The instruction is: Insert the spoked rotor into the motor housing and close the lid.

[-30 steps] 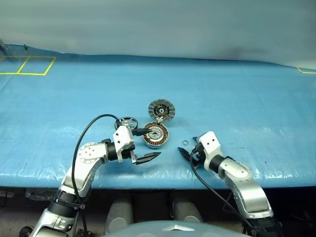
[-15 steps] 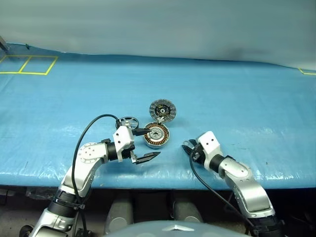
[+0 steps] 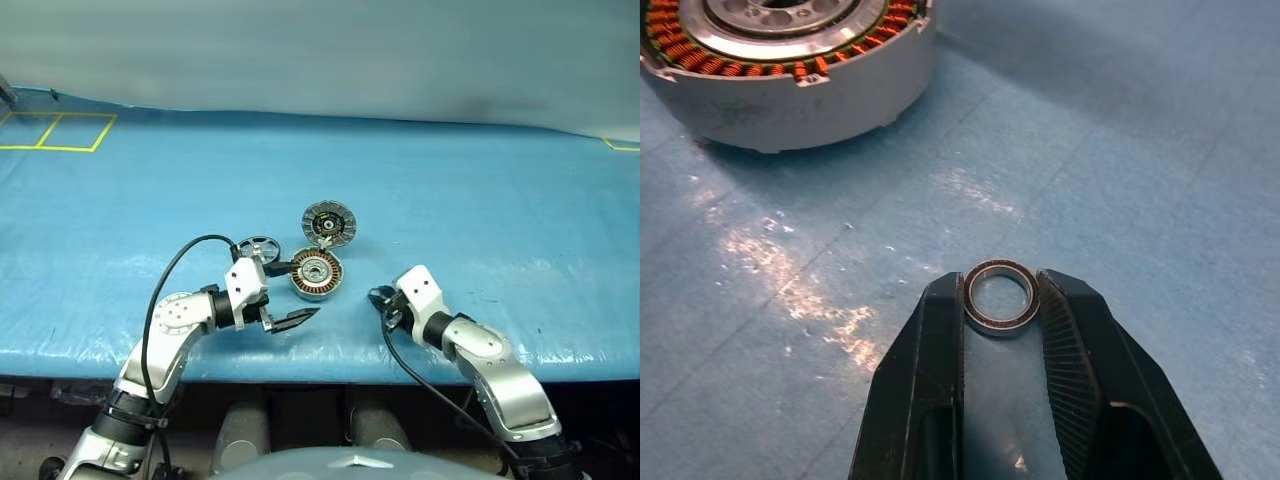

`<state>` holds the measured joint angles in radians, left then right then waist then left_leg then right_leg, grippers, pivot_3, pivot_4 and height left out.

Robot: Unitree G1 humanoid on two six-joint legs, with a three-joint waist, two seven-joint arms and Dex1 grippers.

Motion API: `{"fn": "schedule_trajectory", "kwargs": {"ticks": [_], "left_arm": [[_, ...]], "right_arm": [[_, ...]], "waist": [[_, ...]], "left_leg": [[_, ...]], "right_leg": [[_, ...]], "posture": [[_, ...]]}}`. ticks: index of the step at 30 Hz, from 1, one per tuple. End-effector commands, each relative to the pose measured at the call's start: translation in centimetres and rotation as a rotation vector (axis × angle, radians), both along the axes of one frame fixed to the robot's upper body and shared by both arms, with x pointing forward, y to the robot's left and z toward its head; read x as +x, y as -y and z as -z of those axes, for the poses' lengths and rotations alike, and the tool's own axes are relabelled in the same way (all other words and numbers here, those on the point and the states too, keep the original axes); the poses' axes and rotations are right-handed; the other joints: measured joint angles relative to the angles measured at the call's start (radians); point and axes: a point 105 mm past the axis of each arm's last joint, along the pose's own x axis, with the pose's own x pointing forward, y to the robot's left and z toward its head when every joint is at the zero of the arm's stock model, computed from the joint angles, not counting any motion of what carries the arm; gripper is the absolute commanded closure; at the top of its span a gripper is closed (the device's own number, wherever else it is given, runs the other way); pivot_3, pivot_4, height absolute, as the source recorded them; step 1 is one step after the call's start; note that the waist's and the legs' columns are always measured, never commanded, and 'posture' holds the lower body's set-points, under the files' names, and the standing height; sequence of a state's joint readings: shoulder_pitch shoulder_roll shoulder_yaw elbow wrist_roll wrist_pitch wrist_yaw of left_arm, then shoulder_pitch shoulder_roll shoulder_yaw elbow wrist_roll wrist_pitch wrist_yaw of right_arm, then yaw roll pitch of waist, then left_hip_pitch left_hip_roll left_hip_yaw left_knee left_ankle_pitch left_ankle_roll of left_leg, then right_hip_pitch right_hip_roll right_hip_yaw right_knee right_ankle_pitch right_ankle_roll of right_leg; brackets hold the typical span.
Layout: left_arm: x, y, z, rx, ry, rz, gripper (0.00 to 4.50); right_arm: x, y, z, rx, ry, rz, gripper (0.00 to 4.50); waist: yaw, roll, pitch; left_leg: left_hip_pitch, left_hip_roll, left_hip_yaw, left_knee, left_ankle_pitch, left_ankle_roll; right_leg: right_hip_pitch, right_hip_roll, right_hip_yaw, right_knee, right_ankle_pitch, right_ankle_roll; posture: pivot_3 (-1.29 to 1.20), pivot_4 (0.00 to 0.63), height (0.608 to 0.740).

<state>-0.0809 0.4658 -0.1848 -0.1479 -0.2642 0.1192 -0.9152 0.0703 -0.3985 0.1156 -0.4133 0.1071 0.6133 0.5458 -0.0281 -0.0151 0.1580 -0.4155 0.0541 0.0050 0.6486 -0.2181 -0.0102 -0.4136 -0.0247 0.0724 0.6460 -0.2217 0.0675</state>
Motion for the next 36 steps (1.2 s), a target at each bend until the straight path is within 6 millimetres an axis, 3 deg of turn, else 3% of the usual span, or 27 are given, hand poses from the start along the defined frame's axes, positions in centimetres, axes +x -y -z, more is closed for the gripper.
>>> {"fn": "schedule_trajectory", "kwargs": {"ticks": [1,8,18,36], "left_arm": [[0.1,-0.4,-1.0,-0.012,0.046,-0.021,0.00],[0.2,-0.8,-0.8,-0.019,0.046,-0.063,0.00],[0.4,-1.2,-0.9,-0.012,0.068,-0.111,0.00],[0.3,-1.8,-1.0,0.004,0.084,-0.144,0.00]], "right_arm": [[0.5,-1.9,-4.0,0.048,0.124,-0.093,3.78],[0.5,-5.2,-6.8,0.080,0.193,-0.270,3.78],[3.4,-8.3,-5.8,0.070,0.195,-0.324,3.78],[3.7,-8.3,-3.7,0.046,0.134,-0.309,3.78]], "waist": [[-0.002,0.000,0.000],[0.001,0.000,0.000],[-0.001,-0.001,0.000],[-0.001,0.000,0.000]], "left_leg": [[0.000,0.000,0.000,0.000,0.000,0.000],[0.000,0.000,0.000,0.000,0.000,0.000],[0.000,0.000,0.000,0.000,0.000,0.000],[0.000,0.000,0.000,-0.001,0.000,0.000]], "right_leg": [[0.000,0.000,0.000,0.000,0.000,0.000],[0.000,0.000,0.000,-0.001,0.000,0.000],[0.000,0.000,0.000,0.000,0.000,0.000],[0.000,0.000,0.000,0.000,0.000,0.000]], "posture": [[0.00,0.150,0.740],[0.00,0.150,0.740],[0.00,0.150,0.740],[0.00,0.150,0.740]]}}
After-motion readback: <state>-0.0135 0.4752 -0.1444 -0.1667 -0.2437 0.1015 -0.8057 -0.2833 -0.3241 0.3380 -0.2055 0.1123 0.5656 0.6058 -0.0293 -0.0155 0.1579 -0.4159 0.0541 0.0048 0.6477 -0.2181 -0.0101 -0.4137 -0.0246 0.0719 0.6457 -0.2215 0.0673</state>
